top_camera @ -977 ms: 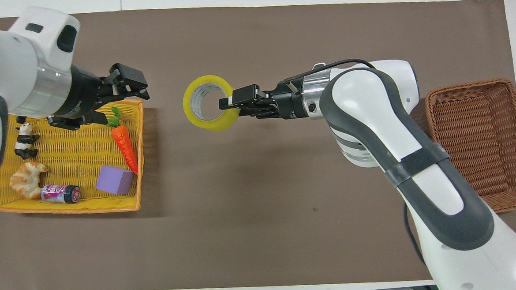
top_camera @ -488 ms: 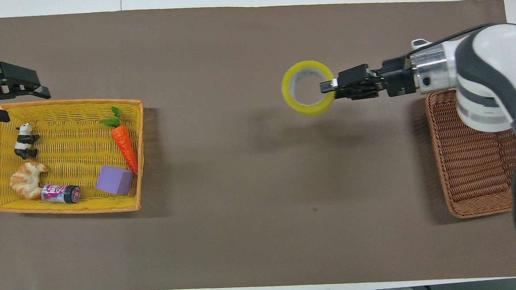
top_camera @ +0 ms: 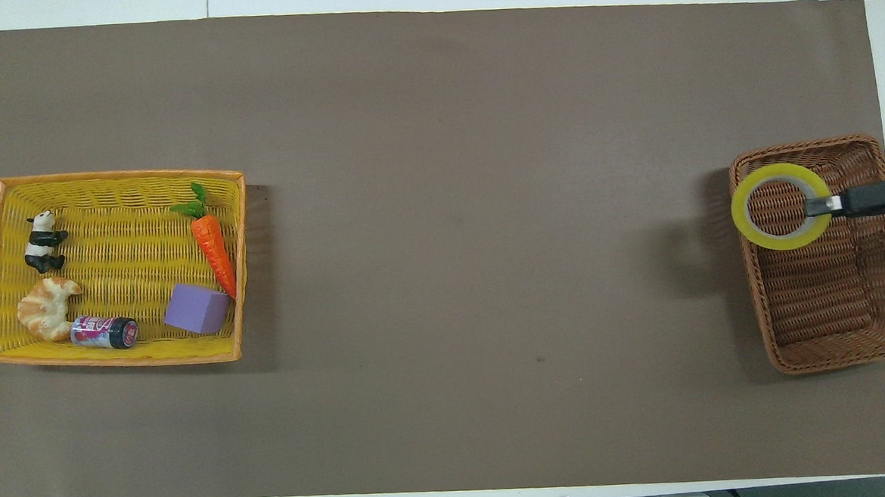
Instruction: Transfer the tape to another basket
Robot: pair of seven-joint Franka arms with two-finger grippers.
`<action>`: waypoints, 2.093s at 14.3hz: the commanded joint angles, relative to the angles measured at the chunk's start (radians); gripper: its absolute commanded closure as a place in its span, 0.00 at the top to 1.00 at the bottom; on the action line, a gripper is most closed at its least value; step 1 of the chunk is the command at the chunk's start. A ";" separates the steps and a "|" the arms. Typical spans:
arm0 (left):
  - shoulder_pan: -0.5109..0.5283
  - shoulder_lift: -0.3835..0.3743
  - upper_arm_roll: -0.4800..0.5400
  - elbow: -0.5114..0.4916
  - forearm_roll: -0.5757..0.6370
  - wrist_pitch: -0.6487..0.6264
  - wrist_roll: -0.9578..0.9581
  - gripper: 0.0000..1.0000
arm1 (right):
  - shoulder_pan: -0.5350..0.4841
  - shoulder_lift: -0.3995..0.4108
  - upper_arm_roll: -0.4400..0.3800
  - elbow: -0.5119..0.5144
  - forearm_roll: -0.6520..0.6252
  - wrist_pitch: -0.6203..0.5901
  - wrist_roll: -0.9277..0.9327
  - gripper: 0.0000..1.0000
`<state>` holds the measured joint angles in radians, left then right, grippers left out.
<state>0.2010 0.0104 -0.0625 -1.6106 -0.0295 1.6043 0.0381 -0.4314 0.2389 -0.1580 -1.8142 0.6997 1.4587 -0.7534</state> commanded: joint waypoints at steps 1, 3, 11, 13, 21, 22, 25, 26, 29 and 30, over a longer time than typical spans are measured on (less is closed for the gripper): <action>-0.006 -0.017 -0.013 -0.009 0.019 -0.010 0.009 0.99 | -0.096 0.043 0.018 0.013 -0.064 -0.026 -0.131 0.00; -0.014 -0.017 -0.016 -0.011 0.019 -0.018 0.009 0.99 | -0.131 0.045 0.018 0.012 -0.097 -0.037 -0.139 0.00; -0.014 -0.017 -0.016 -0.014 0.019 -0.009 0.011 0.99 | -0.121 0.082 0.018 -0.025 -0.152 0.028 -0.213 0.00; -0.014 -0.017 -0.022 -0.012 0.019 -0.001 0.014 0.99 | -0.122 0.114 0.018 -0.025 -0.161 0.032 -0.251 0.00; -0.151 -0.006 0.015 0.020 0.069 0.031 0.014 0.99 | -0.116 0.117 0.018 -0.019 -0.229 0.057 -0.253 1.00; -0.181 -0.006 0.048 0.024 0.069 0.004 0.016 0.99 | -0.115 0.114 0.018 -0.011 -0.232 0.057 -0.245 1.00; -0.218 -0.007 0.073 0.027 0.068 -0.021 0.017 0.99 | -0.069 0.061 0.018 0.027 -0.313 0.101 -0.208 1.00; -0.218 -0.004 0.073 0.035 0.066 -0.027 0.017 0.99 | -0.034 0.019 0.018 0.038 -0.365 0.136 -0.198 1.00; -0.218 0.013 0.073 0.073 0.065 -0.049 0.019 0.99 | 0.051 -0.064 0.022 0.042 -0.469 0.199 -0.094 1.00; -0.212 0.014 0.073 0.078 0.065 -0.049 0.019 0.99 | 0.074 -0.087 0.020 0.042 -0.480 0.203 -0.052 1.00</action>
<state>0.0046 0.0087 -0.0084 -1.5717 0.0204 1.5912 0.0439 -0.3889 0.2024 -0.1404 -1.7501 0.2626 1.6345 -0.8663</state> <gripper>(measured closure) 0.009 0.000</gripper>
